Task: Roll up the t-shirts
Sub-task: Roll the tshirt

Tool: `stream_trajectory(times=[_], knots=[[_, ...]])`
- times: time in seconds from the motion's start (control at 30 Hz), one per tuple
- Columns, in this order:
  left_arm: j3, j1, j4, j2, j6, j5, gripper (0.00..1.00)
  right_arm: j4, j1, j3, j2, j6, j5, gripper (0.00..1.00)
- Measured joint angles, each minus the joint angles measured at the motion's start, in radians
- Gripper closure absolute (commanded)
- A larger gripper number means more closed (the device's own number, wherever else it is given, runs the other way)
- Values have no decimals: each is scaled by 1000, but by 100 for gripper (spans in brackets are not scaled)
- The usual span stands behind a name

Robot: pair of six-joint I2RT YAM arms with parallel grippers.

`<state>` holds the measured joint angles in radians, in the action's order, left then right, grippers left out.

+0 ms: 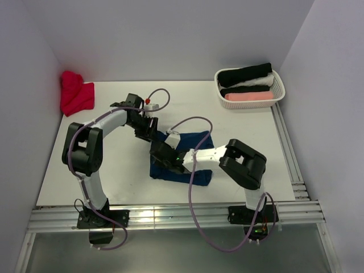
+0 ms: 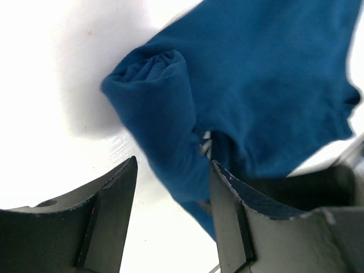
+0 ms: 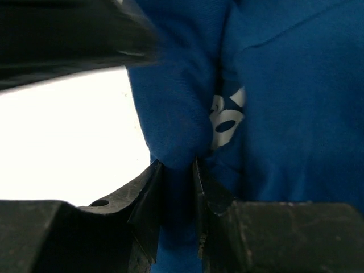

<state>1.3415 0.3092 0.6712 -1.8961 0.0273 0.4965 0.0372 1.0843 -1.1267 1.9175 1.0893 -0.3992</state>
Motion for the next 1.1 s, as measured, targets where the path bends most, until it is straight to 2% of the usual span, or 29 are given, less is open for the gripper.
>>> stream_trajectory(times=[0.3, 0.57, 0.73, 0.8, 0.93, 1.0, 1.1], knots=[[-7, -105, 3, 32, -60, 164, 42, -637, -106, 380, -49, 152, 247, 69], [-46, -109, -23, -35, -61, 208, 46, -1046, -121, 451, 100, 266, 354, 70], [-64, -109, -37, -65, -42, 185, 58, -1205, -121, 450, 183, 318, 397, 69], [-65, -109, -41, -65, -37, 175, 64, -1221, -122, 444, 195, 331, 405, 66], [-67, -109, -45, -65, -6, 140, 70, -1162, -121, 424, 179, 327, 405, 55], [-67, -108, -45, -65, 4, 123, 70, -1033, -117, 393, 132, 301, 387, 47], [-67, -100, -45, -62, 18, 100, 71, -717, -92, 272, 45, 233, 314, 40]])
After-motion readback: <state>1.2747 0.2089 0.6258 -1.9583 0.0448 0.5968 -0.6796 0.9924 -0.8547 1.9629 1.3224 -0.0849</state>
